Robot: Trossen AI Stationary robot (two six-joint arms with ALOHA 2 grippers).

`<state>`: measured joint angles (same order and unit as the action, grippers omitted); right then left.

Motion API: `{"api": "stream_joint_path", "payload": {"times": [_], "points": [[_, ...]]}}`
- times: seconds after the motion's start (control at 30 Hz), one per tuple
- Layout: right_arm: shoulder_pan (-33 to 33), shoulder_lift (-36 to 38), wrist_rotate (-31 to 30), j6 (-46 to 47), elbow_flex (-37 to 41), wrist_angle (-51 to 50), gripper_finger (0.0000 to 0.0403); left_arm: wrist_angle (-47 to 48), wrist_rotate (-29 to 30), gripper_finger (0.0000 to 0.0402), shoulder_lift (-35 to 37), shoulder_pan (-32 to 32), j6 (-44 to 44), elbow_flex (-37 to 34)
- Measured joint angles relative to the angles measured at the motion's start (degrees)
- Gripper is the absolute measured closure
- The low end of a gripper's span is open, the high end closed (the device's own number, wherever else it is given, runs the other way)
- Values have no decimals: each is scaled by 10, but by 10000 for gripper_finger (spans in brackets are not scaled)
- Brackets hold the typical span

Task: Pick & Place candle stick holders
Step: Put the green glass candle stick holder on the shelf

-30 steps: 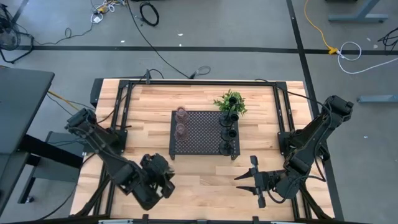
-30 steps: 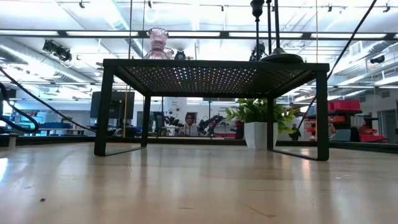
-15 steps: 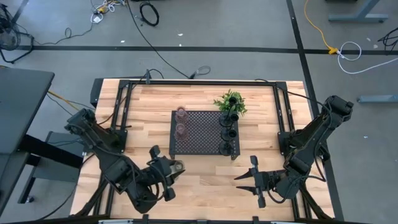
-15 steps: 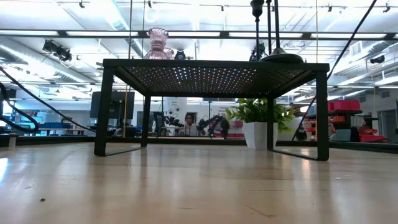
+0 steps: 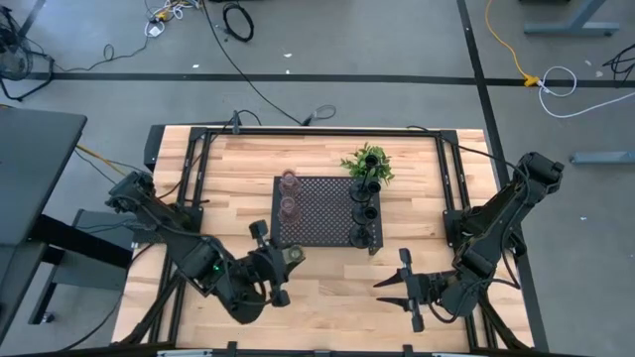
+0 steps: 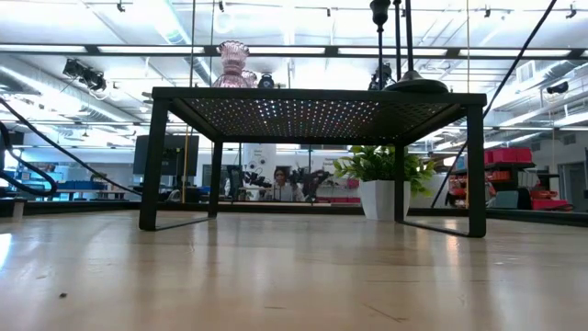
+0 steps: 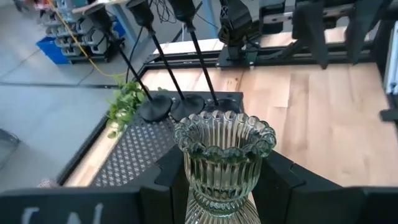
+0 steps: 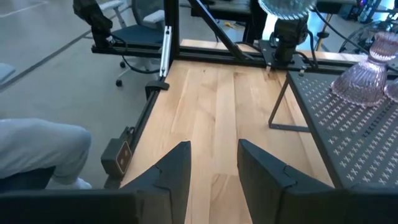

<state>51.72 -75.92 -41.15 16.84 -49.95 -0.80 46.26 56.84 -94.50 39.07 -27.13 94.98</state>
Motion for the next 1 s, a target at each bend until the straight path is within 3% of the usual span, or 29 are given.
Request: {"api": "stream_joint_path", "payload": {"times": [0.2,0.4,0.5,0.63,1.0], "points": [[0,0,-2,-14,0,34,273,-16,-29,269,0,-27,55,0],[0,0,-44,-26,0,58,273,-153,-126,269,1,-64,183,-38],[-1,0,-62,-21,0,60,273,-172,-161,269,1,-81,198,-57],[-1,0,-64,-8,0,65,273,-180,-164,269,1,-92,189,-83],[-1,0,-62,-8,0,93,273,-402,-174,269,83,-96,190,-276]]}}
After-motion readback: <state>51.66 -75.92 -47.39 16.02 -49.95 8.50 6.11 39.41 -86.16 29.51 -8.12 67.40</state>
